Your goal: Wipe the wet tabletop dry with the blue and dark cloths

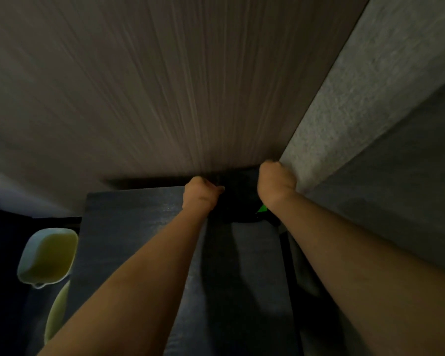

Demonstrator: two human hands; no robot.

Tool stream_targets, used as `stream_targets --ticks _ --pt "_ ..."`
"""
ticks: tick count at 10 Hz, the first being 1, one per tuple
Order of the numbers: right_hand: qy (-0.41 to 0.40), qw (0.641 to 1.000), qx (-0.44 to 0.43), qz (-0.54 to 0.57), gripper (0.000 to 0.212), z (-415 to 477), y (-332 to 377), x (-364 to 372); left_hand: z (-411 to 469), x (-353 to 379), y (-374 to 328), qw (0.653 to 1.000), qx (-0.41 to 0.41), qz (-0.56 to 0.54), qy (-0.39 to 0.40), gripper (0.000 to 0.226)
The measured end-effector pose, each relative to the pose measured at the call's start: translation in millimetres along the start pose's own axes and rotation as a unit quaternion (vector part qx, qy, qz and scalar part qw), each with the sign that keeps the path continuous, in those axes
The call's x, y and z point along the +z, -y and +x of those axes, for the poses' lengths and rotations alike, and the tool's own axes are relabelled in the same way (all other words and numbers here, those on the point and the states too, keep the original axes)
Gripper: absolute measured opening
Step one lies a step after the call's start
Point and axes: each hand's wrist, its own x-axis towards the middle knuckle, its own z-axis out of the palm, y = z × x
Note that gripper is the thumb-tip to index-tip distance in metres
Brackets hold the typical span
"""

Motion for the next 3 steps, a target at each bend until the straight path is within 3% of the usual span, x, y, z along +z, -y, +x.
stream_targets --ticks 1,2,3 --pt "-0.008 0.999 -0.039 0.014 0.022 -7.7 -1.5 -5.0 -11.3 -6.3 -4.7 0.988 0.000 -0.154 0.031 0.023" --pt "-0.012 0.994 -0.088 0.062 0.026 -19.9 -3.8 -5.1 -24.4 -16.3 -10.4 0.971 0.020 -0.234 0.034 0.028" --pt "0.024 0.969 -0.052 0.239 0.035 -31.9 -2.2 -4.2 -39.0 -31.1 -13.1 0.960 0.008 -0.277 0.045 0.037"
